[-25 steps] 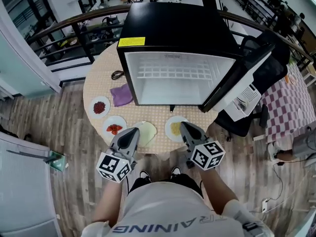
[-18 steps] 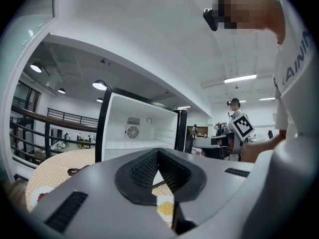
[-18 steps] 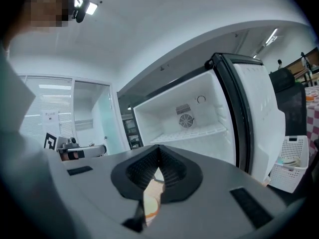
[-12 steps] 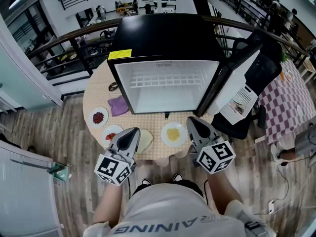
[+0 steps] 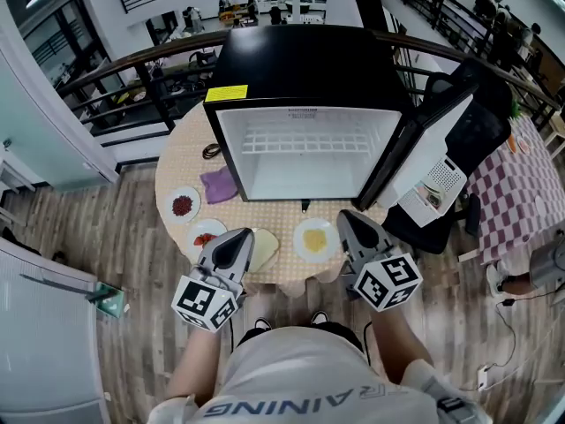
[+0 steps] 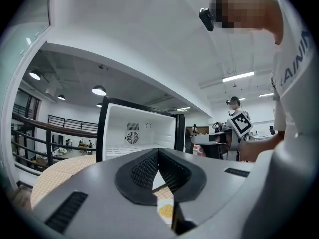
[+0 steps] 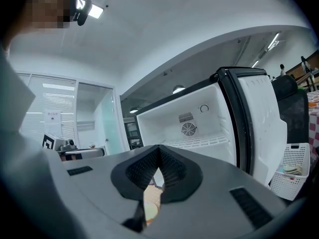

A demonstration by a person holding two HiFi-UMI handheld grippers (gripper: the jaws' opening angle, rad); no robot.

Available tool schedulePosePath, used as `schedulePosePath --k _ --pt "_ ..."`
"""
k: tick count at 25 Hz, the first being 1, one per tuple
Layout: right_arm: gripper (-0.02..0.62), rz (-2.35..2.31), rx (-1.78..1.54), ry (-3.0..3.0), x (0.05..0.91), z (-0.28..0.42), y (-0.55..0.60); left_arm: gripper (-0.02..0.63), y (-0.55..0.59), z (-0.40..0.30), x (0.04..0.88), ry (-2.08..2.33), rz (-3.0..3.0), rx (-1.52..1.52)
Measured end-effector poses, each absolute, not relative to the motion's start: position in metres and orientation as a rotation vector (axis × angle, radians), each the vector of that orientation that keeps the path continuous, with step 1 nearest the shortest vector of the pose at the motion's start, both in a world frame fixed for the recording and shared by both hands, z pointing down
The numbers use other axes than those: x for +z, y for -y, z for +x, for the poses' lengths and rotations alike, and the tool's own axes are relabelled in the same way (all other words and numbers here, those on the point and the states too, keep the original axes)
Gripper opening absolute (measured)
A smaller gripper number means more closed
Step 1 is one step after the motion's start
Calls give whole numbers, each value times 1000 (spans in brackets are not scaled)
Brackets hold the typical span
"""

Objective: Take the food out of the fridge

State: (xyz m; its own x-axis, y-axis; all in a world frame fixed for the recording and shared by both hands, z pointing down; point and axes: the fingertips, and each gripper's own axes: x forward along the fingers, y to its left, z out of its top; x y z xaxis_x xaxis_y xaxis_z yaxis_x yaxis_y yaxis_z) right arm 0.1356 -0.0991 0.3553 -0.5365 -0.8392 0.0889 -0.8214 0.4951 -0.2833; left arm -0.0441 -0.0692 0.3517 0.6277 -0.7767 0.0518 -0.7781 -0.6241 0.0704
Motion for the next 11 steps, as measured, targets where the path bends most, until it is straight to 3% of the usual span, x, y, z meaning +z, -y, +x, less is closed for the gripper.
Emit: schedulePosePath --k 11 --pt "20 -1468 -443 -2698 360 128 94 6 64 -47 355 1342 2738 24"
